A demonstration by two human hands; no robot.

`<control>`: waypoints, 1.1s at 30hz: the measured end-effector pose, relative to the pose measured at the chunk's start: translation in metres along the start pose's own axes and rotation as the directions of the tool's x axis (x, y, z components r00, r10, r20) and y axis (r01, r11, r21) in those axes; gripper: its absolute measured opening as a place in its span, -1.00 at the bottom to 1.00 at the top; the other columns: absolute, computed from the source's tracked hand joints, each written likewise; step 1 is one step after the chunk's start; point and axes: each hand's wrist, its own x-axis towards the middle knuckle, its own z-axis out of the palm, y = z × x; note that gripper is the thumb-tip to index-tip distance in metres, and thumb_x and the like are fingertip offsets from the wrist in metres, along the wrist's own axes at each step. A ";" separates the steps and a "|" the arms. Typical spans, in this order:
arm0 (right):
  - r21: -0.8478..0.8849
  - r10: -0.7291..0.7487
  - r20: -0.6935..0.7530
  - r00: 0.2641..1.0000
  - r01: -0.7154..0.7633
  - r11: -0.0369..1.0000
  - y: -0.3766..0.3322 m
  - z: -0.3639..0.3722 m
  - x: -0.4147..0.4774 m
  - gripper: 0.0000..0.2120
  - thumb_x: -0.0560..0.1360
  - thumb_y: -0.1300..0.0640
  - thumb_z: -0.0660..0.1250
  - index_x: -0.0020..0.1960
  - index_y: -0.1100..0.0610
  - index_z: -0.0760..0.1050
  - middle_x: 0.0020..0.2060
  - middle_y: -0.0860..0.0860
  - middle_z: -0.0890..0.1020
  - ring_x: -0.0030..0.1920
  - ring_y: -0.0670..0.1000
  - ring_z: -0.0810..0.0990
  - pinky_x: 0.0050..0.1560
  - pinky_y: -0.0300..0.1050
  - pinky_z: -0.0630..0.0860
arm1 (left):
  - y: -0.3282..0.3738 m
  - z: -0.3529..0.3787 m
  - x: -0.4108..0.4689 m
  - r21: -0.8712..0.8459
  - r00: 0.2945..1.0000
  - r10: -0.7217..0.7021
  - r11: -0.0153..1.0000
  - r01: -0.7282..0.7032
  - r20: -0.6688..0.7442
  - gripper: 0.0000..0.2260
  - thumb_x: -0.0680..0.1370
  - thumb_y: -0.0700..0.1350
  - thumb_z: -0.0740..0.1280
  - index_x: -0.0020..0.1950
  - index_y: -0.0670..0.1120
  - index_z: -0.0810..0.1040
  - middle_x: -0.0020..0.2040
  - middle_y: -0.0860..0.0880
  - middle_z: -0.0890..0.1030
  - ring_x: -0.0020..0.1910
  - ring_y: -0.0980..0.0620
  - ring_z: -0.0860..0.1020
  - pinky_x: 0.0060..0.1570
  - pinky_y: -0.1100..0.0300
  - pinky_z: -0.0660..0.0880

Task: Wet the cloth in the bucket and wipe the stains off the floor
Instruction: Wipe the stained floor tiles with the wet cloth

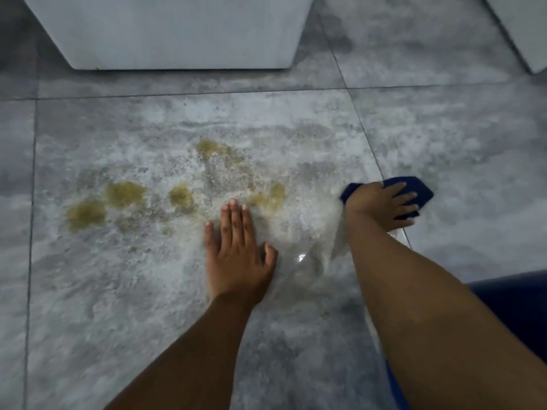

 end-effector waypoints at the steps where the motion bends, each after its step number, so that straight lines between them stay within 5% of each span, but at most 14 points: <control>1: -0.002 -0.024 0.016 1.000 0.024 1.000 -0.005 0.002 -0.005 -0.47 0.64 -0.03 -0.16 0.57 0.07 -0.13 0.56 0.10 -0.10 0.54 0.18 -0.15 0.48 0.22 -0.23 | 0.001 0.000 0.000 -0.001 1.000 0.004 1.000 -0.004 -0.001 -0.32 0.53 0.13 -0.05 0.55 -0.21 -0.04 0.57 -0.16 -0.08 0.55 -0.07 -0.12 0.49 -0.13 -0.14; 5: -0.034 -0.196 0.052 0.979 0.198 0.980 -0.009 -0.004 0.016 -0.48 0.65 -0.04 -0.16 0.57 0.04 -0.12 0.56 0.06 -0.10 0.54 0.14 -0.15 0.48 0.21 -0.22 | 0.001 0.003 0.000 -0.019 0.999 0.007 1.000 -0.008 -0.044 -0.33 0.52 0.11 0.00 0.55 -0.22 0.02 0.56 -0.17 0.01 0.55 -0.07 -0.04 0.48 -0.14 -0.06; 9: 0.006 0.068 -0.037 0.997 -0.067 0.998 0.036 -0.016 0.027 -0.49 0.65 -0.03 -0.15 0.57 0.05 -0.08 0.57 0.07 -0.07 0.54 0.16 -0.12 0.48 0.21 -0.19 | -0.001 0.006 -0.001 -0.026 0.998 0.022 0.999 -0.023 -0.051 -0.34 0.53 0.11 0.01 0.54 -0.22 0.04 0.56 -0.17 0.02 0.55 -0.07 -0.04 0.48 -0.15 -0.05; 12: 0.027 0.126 -0.023 0.992 -0.125 0.992 0.039 -0.013 -0.004 -0.48 0.65 -0.03 -0.15 0.57 0.07 -0.12 0.56 0.09 -0.08 0.54 0.18 -0.14 0.48 0.21 -0.22 | -0.001 0.004 -0.001 -0.013 0.999 0.018 1.000 -0.019 -0.044 -0.33 0.53 0.12 -0.03 0.54 -0.22 0.04 0.56 -0.17 0.01 0.55 -0.07 -0.05 0.48 -0.15 -0.06; 18: -0.023 -0.214 0.027 0.977 0.214 0.977 0.019 -0.002 -0.008 -0.47 0.64 -0.04 -0.12 0.57 0.06 -0.08 0.57 0.06 -0.07 0.54 0.14 -0.14 0.48 0.19 -0.23 | 0.000 0.004 0.002 -0.055 0.999 0.015 0.998 -0.017 -0.040 -0.33 0.52 0.13 -0.05 0.55 -0.19 -0.06 0.57 -0.15 -0.05 0.55 -0.04 -0.12 0.48 -0.14 -0.13; 23: 0.033 0.059 -0.048 0.997 -0.058 0.998 0.056 -0.006 -0.034 -0.46 0.64 -0.03 -0.13 0.57 0.09 -0.11 0.56 0.09 -0.08 0.54 0.16 -0.14 0.48 0.20 -0.21 | 0.000 0.004 0.000 -0.037 1.000 0.004 0.999 -0.004 -0.020 -0.33 0.52 0.14 -0.13 0.54 -0.17 -0.15 0.57 -0.14 -0.14 0.54 -0.03 -0.20 0.48 -0.12 -0.21; 26: 0.021 -0.114 -0.028 0.993 0.114 0.993 0.051 0.002 -0.076 -0.45 0.63 -0.04 -0.08 0.57 0.11 -0.08 0.56 0.10 -0.06 0.54 0.16 -0.12 0.49 0.20 -0.19 | 0.002 0.000 -0.001 -0.028 1.000 -0.002 1.000 0.002 -0.003 -0.32 0.50 0.15 -0.19 0.54 -0.16 -0.21 0.57 -0.13 -0.18 0.54 -0.03 -0.24 0.47 -0.12 -0.24; 30: -0.040 -0.499 0.061 0.864 0.502 0.864 0.032 0.003 -0.062 -0.47 0.63 -0.02 -0.03 0.56 0.05 0.00 0.56 0.05 -0.02 0.55 0.12 -0.10 0.47 0.17 -0.21 | 0.002 -0.001 -0.001 -0.025 1.000 -0.007 1.000 0.007 -0.004 -0.32 0.51 0.16 -0.20 0.54 -0.15 -0.27 0.56 -0.11 -0.25 0.52 0.00 -0.29 0.47 -0.10 -0.26; 33: -0.023 -0.297 -0.009 0.955 0.297 0.955 0.049 -0.005 -0.032 -0.48 0.63 -0.03 -0.03 0.56 0.05 0.03 0.56 0.06 0.01 0.54 0.15 -0.07 0.47 0.22 -0.16 | 0.002 0.000 -0.002 -0.028 1.000 -0.007 1.000 0.006 -0.007 -0.33 0.53 0.16 -0.17 0.54 -0.15 -0.25 0.56 -0.10 -0.24 0.53 0.00 -0.28 0.48 -0.09 -0.26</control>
